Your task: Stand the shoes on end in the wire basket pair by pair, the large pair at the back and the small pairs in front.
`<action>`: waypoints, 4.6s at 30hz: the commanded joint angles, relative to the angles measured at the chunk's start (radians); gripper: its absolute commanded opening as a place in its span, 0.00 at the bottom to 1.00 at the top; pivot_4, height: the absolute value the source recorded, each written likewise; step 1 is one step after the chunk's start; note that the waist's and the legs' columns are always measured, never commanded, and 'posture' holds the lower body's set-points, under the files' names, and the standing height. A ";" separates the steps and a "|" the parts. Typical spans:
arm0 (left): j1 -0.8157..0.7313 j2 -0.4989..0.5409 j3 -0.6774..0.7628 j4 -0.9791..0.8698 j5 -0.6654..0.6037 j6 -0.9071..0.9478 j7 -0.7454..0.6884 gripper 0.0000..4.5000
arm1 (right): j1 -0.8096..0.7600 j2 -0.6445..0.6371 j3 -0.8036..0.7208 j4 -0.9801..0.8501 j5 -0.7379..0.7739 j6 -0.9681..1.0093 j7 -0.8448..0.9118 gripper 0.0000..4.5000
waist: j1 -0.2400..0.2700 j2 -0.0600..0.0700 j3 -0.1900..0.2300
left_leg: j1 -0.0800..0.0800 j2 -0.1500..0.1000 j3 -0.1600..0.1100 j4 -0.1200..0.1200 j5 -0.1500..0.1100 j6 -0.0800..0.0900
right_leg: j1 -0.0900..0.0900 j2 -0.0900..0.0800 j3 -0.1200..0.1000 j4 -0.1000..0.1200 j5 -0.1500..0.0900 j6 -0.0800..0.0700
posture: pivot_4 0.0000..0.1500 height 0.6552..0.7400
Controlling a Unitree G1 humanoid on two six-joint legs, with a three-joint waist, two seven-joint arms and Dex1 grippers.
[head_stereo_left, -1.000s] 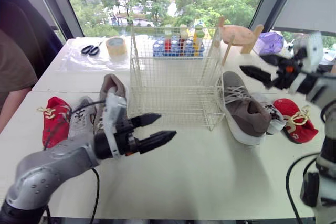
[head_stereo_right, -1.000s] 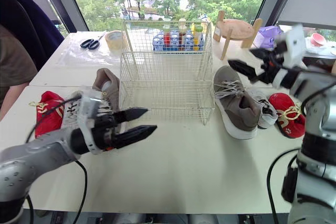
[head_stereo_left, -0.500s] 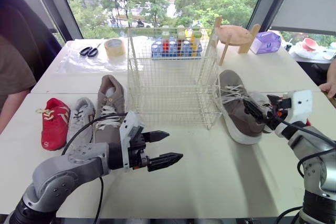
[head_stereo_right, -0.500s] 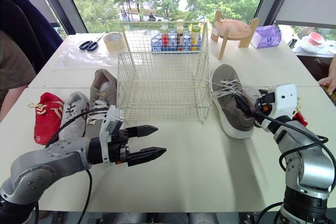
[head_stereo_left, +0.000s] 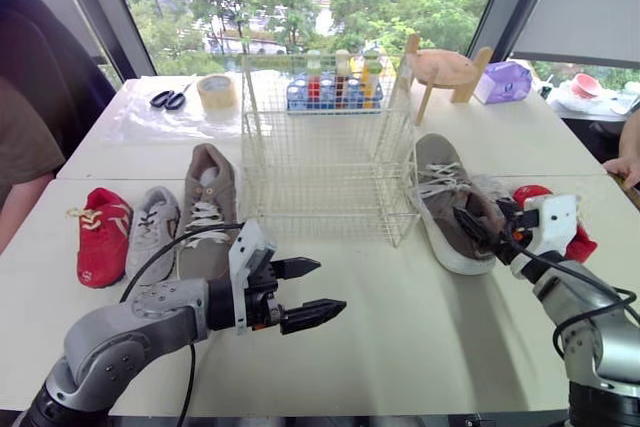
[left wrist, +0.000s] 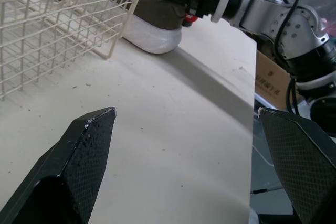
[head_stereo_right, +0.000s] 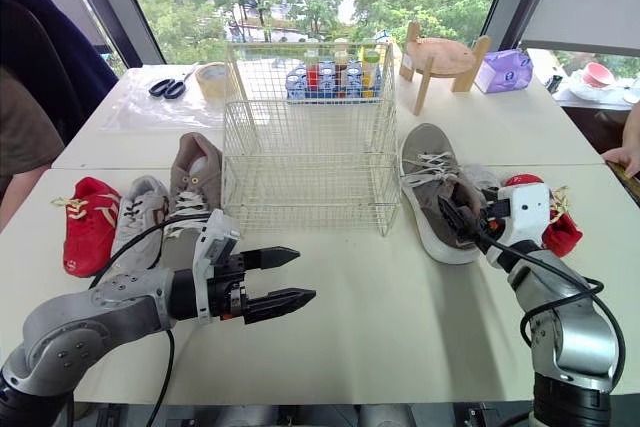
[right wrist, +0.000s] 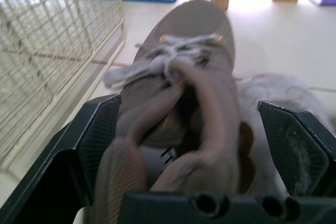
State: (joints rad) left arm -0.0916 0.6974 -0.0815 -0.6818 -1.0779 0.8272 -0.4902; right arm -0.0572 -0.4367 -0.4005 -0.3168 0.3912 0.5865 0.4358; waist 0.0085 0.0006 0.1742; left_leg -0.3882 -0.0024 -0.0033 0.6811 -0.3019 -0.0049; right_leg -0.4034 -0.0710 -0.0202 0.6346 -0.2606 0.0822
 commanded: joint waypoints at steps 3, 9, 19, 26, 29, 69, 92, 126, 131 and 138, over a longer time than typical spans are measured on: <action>-0.009 -0.003 0.015 -0.023 0.012 -0.001 -0.009 1.00 | 0.025 0.046 0.048 0.057 -0.002 0.002 -0.032 1.00 | -0.003 -0.005 -0.003 | 0.000 0.000 0.000 0.000 0.000 0.000 | 0.000 0.000 0.000 0.000 0.000 0.000 | 1.00 1.00; -0.017 -0.003 0.014 -0.015 0.031 0.000 -0.018 1.00 | 0.017 0.047 0.100 0.110 -0.044 -0.058 -0.047 0.74 | -0.008 -0.009 -0.005 | 0.003 0.000 0.001 0.000 0.000 0.000 | 0.002 0.000 0.001 0.000 0.000 -0.001 | 1.00 1.00; -0.066 -0.006 0.086 0.025 -0.036 0.018 -0.015 1.00 | 0.001 0.096 0.106 0.129 -0.049 -0.105 -0.112 0.09 | -0.024 -0.016 -0.010 | 0.014 0.003 0.001 -0.004 0.000 0.000 | 0.012 -0.001 0.002 -0.003 -0.001 -0.001 | 1.00 1.00; -0.198 0.035 0.248 0.135 -0.423 0.082 0.012 1.00 | -0.357 0.009 -0.086 0.069 0.124 -0.060 -0.192 0.09 | -0.020 0.005 0.005 | 0.006 0.000 0.002 -0.002 0.001 0.001 | 0.003 -0.005 0.003 -0.002 0.001 -0.003 | 1.00 1.00; -0.254 0.058 0.288 0.187 -0.534 0.084 0.051 1.00 | -0.516 -0.053 -0.110 0.057 0.186 -0.024 -0.199 0.09 | -0.016 0.008 0.007 | -0.014 -0.004 0.003 -0.002 0.004 0.001 | -0.019 -0.007 0.003 0.006 0.005 0.006 | 1.00 1.00; -0.873 0.266 0.460 0.885 -0.629 0.336 0.003 0.22 | -1.078 -0.312 0.346 0.209 0.101 -0.331 0.699 0.08 | -0.021 -0.003 0.014 | -0.019 -0.003 0.001 0.001 0.007 -0.004 | -0.026 -0.001 0.006 0.013 0.004 0.008 | 1.00 1.00; -0.721 -0.469 0.601 0.425 -0.522 -0.326 0.408 0.10 | -0.882 0.289 -0.107 0.368 0.676 -0.033 -0.074 0.99 | -0.026 -0.009 0.010 | -0.020 -0.005 0.002 0.001 0.011 -0.011 | -0.026 -0.008 0.007 0.013 0.005 0.009 | 1.00 1.00; -0.594 -0.545 0.470 0.470 -0.397 -0.378 0.385 0.10 | -0.922 0.431 0.119 0.209 0.772 0.004 -0.080 0.99 | -0.022 -0.006 0.012 | -0.020 -0.004 0.002 0.001 0.010 -0.005 | -0.027 0.000 0.009 0.014 0.006 0.009 | 1.00 1.00; -0.614 -0.563 0.491 0.485 -0.427 -0.403 0.411 0.10 | -0.898 0.424 0.151 0.185 0.749 0.009 -0.070 0.99 | -0.022 -0.006 0.012 | -0.020 -0.004 0.001 0.001 0.010 -0.005 | -0.027 0.001 0.009 0.014 0.006 0.009 | 1.00 1.00; -0.593 -0.559 0.465 0.466 -0.423 -0.359 0.397 0.10 | -0.891 0.416 0.168 0.191 0.722 -0.011 -0.076 0.99 | -0.022 -0.006 0.012 | -0.020 -0.004 0.001 0.001 0.010 -0.005 | -0.027 0.001 0.009 0.014 0.006 0.009 | 1.00 1.00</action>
State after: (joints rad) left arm -0.6760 0.1310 0.4063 -0.1687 -1.4949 0.4550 -0.0792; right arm -0.9303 -0.0199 -0.2493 -0.0828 1.1129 0.5885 0.3468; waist -0.0130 -0.0053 0.1859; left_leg -0.4080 -0.0062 -0.0019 0.6825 -0.2921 -0.0095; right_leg -0.4305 -0.0703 -0.0108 0.6485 -0.2549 0.0916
